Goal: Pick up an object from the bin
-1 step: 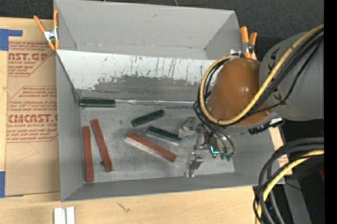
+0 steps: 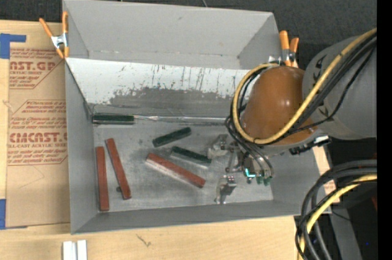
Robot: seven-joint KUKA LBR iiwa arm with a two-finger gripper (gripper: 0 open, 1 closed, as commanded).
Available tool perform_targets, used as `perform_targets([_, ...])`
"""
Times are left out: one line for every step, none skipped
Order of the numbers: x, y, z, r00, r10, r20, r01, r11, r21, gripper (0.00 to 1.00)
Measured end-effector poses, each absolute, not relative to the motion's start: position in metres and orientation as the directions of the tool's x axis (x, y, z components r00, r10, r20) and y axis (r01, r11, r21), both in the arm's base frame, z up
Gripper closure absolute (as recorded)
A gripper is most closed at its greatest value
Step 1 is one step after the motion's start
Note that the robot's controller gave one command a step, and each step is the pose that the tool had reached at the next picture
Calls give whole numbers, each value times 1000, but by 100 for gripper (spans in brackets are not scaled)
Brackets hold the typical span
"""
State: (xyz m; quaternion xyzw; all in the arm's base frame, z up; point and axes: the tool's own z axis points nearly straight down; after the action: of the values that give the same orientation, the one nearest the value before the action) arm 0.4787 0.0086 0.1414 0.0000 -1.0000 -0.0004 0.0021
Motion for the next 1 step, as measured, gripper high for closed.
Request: perform_targets([481, 8, 184, -997, -82, 5, -82, 997, 0, 0])
